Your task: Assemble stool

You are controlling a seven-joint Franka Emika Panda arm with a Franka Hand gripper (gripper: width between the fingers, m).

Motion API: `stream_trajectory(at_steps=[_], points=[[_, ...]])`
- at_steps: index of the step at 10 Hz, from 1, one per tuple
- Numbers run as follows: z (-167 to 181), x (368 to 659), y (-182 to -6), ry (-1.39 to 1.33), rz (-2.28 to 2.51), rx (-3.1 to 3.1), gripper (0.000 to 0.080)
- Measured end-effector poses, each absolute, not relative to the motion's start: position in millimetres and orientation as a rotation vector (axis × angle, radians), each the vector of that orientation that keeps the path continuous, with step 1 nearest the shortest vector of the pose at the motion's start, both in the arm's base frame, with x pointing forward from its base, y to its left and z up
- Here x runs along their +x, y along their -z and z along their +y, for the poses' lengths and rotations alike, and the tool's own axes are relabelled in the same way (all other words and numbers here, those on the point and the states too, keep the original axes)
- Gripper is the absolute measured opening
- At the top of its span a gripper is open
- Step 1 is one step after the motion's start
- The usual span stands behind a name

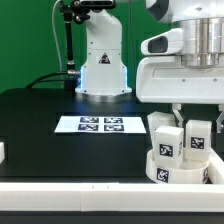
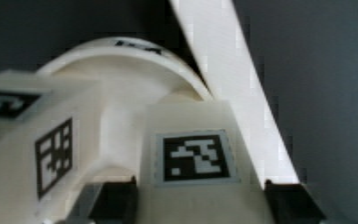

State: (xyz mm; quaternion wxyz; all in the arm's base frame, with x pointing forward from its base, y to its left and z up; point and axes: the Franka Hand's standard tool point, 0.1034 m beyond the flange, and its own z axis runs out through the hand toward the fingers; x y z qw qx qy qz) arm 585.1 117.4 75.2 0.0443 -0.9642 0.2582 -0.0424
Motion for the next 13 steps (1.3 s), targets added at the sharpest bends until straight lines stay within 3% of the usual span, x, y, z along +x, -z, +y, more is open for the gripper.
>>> stream_trajectory(at_steps=[7,13], points=[[120.1,585.4,-75.4,0.009,1.669,-2.438,0.0340],[123.2,585.4,-75.8,-0.104,2.156,-1.961,0.0340]])
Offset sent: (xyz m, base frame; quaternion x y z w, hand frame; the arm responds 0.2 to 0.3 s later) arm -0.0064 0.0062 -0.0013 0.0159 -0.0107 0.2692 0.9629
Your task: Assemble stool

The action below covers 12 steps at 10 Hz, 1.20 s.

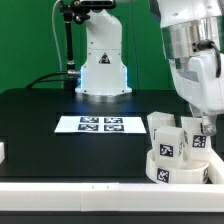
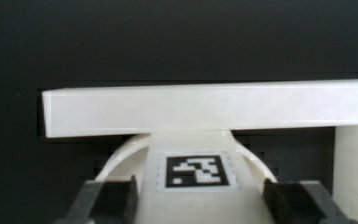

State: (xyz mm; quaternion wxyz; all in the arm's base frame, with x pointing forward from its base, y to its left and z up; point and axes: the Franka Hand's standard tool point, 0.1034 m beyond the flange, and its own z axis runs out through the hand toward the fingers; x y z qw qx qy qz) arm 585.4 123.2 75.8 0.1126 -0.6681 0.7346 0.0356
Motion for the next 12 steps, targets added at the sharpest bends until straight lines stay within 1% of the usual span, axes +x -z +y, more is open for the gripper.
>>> stream_trajectory(at_steps=[2,3,4,5,6,7,10,12], points=[[126,585,-75.7,-0.142,2.275,-1.806,0.0340],[127,584,-75.9,-0.139,2.242,-1.846,0.0534],[128,585,-79.0,-0.139,2.203,-1.888,0.0534],[128,588,-88.2,-0.123,2.148,-1.929,0.0624],[130,591,-103.8,-0.096,2.074,-1.976,0.0645],[131,592,-109.6,-0.095,2.072,-1.963,0.0649],[131,591,-108.5,-0.039,1.767,-2.245,0.0649],[133,591,-109.2,0.030,1.402,-2.535,0.0649]])
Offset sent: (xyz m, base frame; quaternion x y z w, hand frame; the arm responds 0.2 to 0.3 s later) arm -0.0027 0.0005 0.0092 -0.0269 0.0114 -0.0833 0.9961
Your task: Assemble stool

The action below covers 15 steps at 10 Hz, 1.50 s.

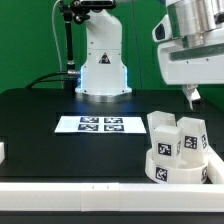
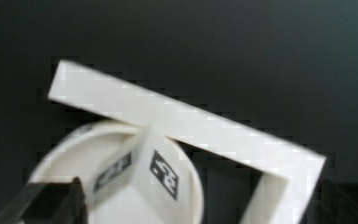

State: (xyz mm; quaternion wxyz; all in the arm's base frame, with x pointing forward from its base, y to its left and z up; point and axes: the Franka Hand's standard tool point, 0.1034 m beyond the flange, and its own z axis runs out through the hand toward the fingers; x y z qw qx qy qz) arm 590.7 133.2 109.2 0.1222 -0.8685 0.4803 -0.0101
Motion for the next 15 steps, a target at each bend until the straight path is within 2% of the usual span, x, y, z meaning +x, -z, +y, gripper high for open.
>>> stream_trajectory(at_steps=[3,8,12,15], points=[[141.5,595.3,-117.0,0.076,0.883,-2.835,0.0649],[137.9,594.6,-114.9,0.127,0.315,-2.970,0.0649],[137.4,596.8,-114.8,0.158,-0.450,-3.029,0.0649],[134.8,598.2,-114.6,0.170,-0.719,-2.990,0.0649]])
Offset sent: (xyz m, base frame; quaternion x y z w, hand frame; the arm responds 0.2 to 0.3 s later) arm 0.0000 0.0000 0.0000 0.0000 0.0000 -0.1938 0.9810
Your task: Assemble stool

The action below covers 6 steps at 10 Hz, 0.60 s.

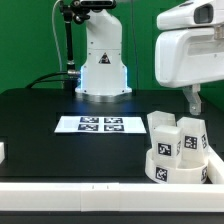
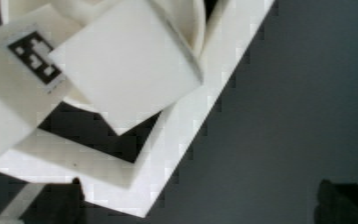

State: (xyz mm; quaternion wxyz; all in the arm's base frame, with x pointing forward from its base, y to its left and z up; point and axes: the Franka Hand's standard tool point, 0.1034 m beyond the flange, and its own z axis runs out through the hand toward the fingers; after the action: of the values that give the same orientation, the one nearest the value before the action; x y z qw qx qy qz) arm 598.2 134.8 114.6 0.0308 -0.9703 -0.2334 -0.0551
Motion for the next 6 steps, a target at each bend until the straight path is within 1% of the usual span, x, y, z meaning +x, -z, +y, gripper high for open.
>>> stream_trajectory(at_steps=[2,3,5,6], points=[[134,598,-114.2,0.174,-0.870,-2.956,0.0649],[133,598,-110.3,0.172,-1.010,-2.924,0.0649],[129,594,-94.4,0.140,-1.049,-2.911,0.0649],[126,593,-91.2,0.132,-1.044,-2.912,0.0649]])
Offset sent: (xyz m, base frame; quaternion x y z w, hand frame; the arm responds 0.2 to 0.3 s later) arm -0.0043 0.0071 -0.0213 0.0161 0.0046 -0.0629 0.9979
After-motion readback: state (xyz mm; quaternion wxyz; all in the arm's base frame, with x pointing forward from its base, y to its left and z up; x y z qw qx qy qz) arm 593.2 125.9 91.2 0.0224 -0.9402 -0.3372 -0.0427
